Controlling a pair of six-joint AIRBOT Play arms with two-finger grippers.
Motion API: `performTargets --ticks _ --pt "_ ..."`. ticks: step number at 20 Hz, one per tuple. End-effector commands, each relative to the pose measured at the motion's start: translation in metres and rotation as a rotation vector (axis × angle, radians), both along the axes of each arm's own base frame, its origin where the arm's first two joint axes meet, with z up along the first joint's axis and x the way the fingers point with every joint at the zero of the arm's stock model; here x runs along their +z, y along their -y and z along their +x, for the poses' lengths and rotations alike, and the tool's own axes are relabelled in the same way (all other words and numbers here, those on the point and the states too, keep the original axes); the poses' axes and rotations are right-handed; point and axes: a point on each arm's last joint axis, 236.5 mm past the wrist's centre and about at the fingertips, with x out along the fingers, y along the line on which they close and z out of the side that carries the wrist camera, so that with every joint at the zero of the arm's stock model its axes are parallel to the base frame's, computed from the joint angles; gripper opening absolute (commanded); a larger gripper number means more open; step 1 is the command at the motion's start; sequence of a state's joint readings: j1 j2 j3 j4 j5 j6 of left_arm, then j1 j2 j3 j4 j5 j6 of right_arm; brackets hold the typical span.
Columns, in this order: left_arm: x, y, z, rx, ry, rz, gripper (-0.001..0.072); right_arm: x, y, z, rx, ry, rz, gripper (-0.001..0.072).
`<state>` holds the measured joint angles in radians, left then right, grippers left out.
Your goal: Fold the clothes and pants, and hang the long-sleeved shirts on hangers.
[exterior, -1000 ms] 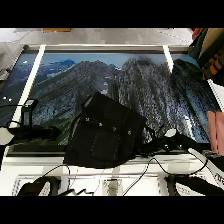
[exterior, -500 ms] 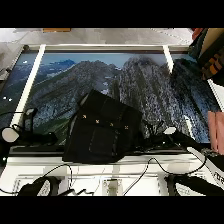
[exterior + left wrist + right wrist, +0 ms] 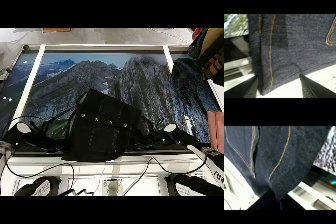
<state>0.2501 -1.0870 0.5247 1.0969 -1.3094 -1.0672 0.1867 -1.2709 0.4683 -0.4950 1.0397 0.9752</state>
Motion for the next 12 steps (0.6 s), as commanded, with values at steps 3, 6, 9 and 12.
performTargets --ticks 3,6,9,12 --pt "-0.017 -0.017 -0.01 -0.094 -0.02 0.057 0.0581 0.006 -0.004 -0.01 0.033 -0.029 0.028 0.004" --pt "-0.023 -0.008 -0.015 -0.065 -0.029 0.026 0.0581 0.005 -0.003 -0.007 0.025 -0.022 0.022 0.004" --pt "-0.032 -0.005 -0.022 -0.048 -0.038 0.026 0.058 0.005 -0.003 -0.008 0.027 -0.023 0.024 0.004" --pt "-0.024 0.017 -0.02 -0.016 -0.032 -0.073 0.0565 0.005 -0.003 -0.008 0.027 -0.023 0.023 0.004"
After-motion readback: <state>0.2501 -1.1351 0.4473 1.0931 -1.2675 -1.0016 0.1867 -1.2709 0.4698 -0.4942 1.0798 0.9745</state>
